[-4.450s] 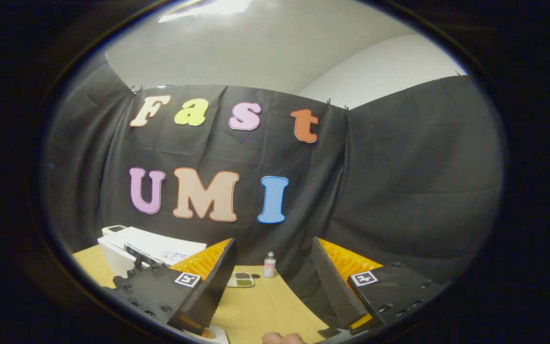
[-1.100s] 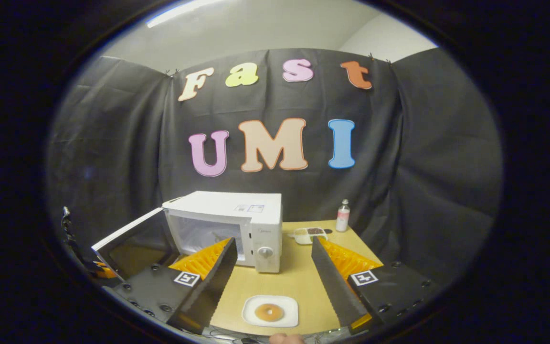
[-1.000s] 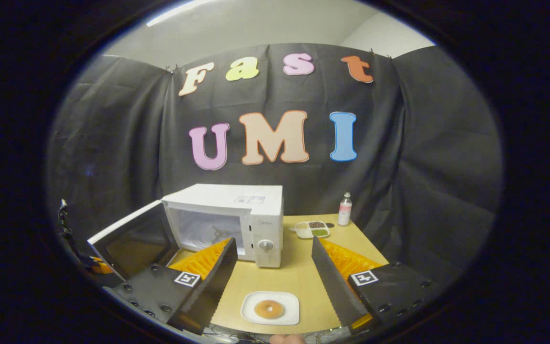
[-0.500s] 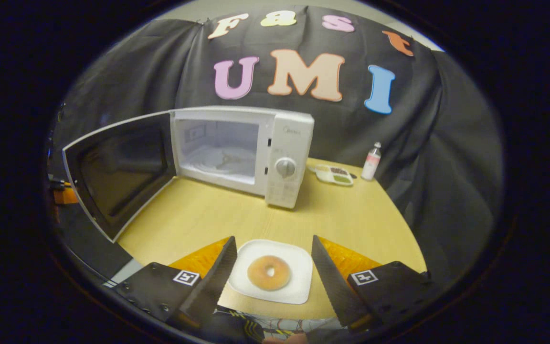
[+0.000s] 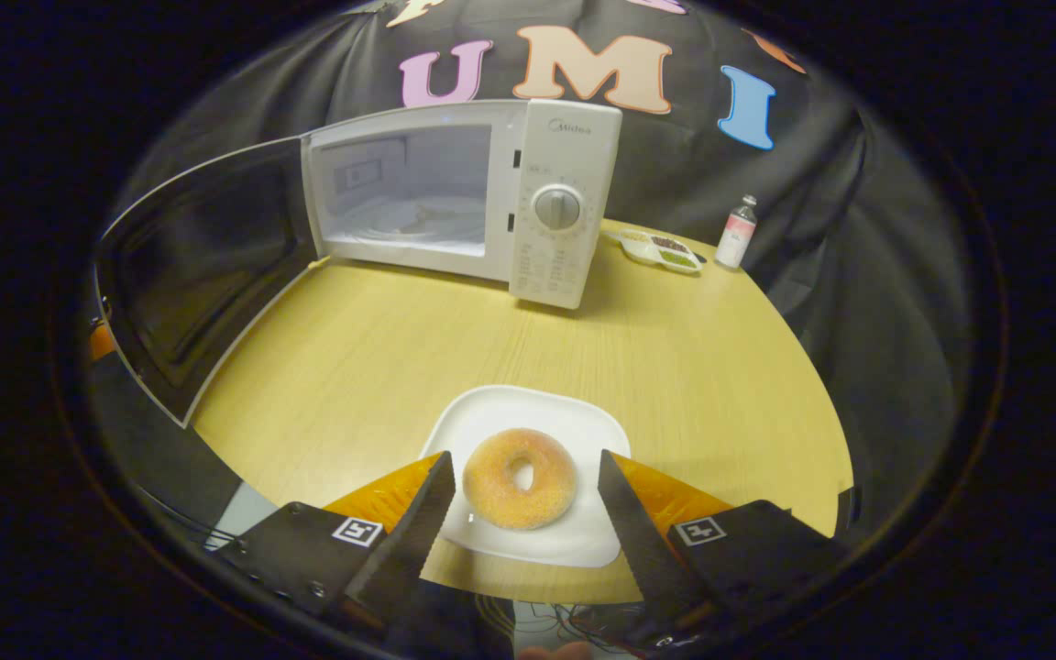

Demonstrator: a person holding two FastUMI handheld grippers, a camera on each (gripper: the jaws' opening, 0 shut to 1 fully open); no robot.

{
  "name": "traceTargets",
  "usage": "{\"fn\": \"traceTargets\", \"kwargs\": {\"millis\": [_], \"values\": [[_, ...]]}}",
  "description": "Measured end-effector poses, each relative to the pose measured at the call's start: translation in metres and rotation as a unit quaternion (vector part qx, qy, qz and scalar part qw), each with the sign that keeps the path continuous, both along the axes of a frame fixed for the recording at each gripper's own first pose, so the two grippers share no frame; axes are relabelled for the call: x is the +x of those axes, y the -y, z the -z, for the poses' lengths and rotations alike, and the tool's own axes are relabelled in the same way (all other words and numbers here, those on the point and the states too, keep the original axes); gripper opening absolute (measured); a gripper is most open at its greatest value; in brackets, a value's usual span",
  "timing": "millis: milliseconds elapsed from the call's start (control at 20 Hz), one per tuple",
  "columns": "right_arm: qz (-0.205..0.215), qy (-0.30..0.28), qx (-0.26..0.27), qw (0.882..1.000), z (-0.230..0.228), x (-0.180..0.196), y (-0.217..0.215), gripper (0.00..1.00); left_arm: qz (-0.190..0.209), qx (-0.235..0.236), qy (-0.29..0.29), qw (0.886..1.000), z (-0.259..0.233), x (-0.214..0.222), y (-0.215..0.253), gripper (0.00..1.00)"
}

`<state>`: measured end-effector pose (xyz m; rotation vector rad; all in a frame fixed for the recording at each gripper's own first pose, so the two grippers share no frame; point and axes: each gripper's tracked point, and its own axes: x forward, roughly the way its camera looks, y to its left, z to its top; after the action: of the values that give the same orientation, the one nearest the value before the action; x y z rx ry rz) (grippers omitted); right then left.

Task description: Open the microwave oven with the left hand, put the food in, and close the microwave oven.

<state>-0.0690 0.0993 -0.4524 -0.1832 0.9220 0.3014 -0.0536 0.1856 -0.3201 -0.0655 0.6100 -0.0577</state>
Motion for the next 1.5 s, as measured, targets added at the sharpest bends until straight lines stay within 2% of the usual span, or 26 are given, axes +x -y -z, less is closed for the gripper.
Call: {"fn": "traceTargets", "kwargs": {"millis": [100,200,300,350,400,550,600,650,750,800,1000,1050,1150,1200,1250,1300,1350,1400,1500], "values": [[0.011,-0.014,-0.001,1.000,0.007,-0.002,0.003,0.99,0.000,0.003,-0.001,1.000,0.000,0.000,-0.001,0.42],[0.019,-0.031,0.008,0.999,0.014,-0.005,0.001,0.99,-0.002,0.002,-0.004,1.000,0.000,-0.001,-0.002,0.57],[0.019,-0.047,0.019,0.999,0.018,-0.008,-0.001,0.96,0.002,0.003,-0.007,1.000,0.000,0.000,0.000,0.55],[0.018,-0.052,0.024,0.998,0.019,-0.009,-0.003,0.95,0.009,0.006,-0.010,1.000,0.001,-0.002,0.002,0.60],[0.020,-0.057,0.026,0.998,0.021,-0.010,-0.003,0.90,0.013,0.013,-0.010,1.000,-0.001,-0.003,0.002,0.55],[0.029,-0.065,0.033,0.997,0.022,-0.009,-0.005,0.80,0.018,0.022,-0.009,1.000,-0.004,-0.005,-0.002,0.54],[0.032,-0.067,0.034,0.997,0.022,-0.010,-0.005,0.80,0.015,0.019,-0.009,1.000,-0.004,-0.005,-0.002,0.55],[0.032,-0.072,0.035,0.996,0.022,-0.010,-0.006,0.72,0.013,0.015,-0.011,1.000,-0.005,-0.006,-0.002,0.55],[0.034,-0.073,0.037,0.996,0.022,-0.008,-0.006,0.72,0.012,0.011,-0.012,1.000,-0.005,-0.008,-0.001,0.55],[0.033,-0.077,0.039,0.996,0.021,-0.009,-0.007,0.66,0.012,0.013,-0.012,1.000,-0.006,-0.008,-0.001,0.55],[0.026,-0.079,0.043,0.996,0.018,-0.011,-0.010,0.66,0.023,0.029,-0.014,0.999,-0.009,-0.014,-0.002,0.55],[0.026,-0.074,0.046,0.996,0.013,-0.010,-0.011,0.60,0.021,0.027,-0.014,0.999,-0.010,-0.015,-0.003,0.55],[0.026,-0.070,0.053,0.996,0.009,-0.009,-0.013,0.60,0.007,0.009,-0.022,1.000,-0.010,-0.019,-0.004,0.55],[0.026,-0.069,0.055,0.996,0.007,-0.009,-0.013,0.60,-0.002,-0.001,-0.024,1.000,-0.011,-0.020,-0.006,0.60],[0.025,-0.067,0.058,0.996,0.004,-0.008,-0.014,0.60,-0.011,-0.007,-0.026,1.000,-0.012,-0.022,-0.007,0.57],[0.024,-0.067,0.059,0.996,0.004,-0.008,-0.014,0.60,-0.017,-0.006,-0.029,0.999,-0.012,-0.024,-0.009,0.60],[0.025,-0.067,0.060,0.996,0.003,-0.008,-0.014,0.60,-0.017,-0.002,-0.033,0.999,-0.012,-0.028,-0.010,0.62],[0.026,-0.069,0.061,0.995,0.002,-0.008,-0.014,0.60,-0.016,0.006,-0.034,0.999,-0.014,-0.030,-0.012,0.68],[0.030,-0.069,0.063,0.995,0.002,-0.007,-0.014,0.60,-0.010,0.009,-0.033,0.999,-0.020,-0.036,-0.012,0.68]]}}
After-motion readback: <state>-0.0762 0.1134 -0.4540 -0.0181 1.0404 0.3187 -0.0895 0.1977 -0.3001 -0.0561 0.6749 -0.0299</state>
